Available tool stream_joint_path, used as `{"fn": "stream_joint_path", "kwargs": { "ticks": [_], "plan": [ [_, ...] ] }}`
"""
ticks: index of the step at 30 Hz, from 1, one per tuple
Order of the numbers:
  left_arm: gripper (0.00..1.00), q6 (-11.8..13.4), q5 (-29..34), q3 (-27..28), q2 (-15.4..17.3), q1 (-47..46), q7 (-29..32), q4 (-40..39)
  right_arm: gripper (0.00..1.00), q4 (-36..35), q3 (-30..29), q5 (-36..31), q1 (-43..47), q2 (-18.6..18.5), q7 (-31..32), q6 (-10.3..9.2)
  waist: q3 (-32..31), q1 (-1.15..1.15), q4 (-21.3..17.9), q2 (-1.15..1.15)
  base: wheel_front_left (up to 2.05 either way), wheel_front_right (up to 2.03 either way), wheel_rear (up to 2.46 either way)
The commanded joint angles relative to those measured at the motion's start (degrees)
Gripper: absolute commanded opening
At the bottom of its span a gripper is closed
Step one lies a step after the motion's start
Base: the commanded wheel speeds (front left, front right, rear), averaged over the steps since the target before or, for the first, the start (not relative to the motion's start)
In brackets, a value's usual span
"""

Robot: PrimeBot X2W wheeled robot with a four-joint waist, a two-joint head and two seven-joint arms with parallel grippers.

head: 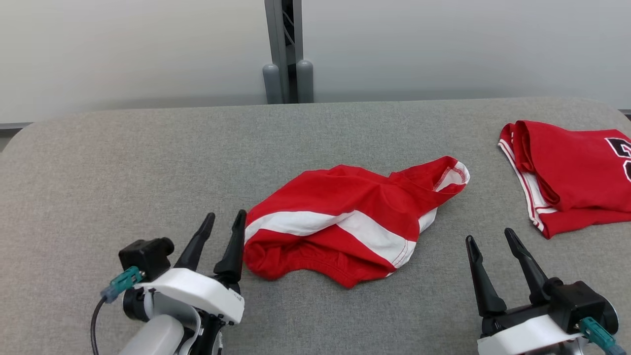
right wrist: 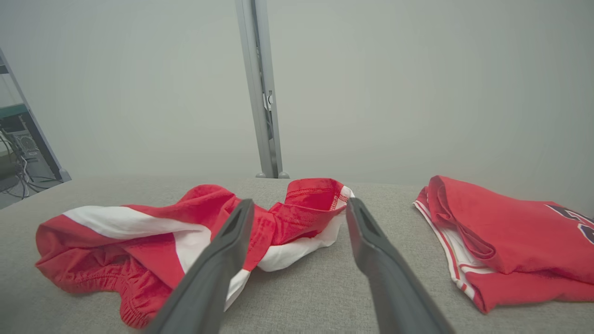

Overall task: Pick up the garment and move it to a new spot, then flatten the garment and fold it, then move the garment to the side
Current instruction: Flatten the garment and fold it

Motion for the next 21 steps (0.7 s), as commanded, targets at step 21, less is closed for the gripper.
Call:
{"fn": "stream_joint_path", "kwargs": {
  "ticks": [21],
  "plan": [
    [1.00, -2.3, 41.2, 30.2, -12.0, 25.0, 0.0, -17.2, 1.00, -1.1, 1.4, 3.8, 5.9, -0.3, 0.0, -0.01, -4.9, 0.00, 0.8, 0.00, 0.00, 0.00, 0.00]
  ]
}}
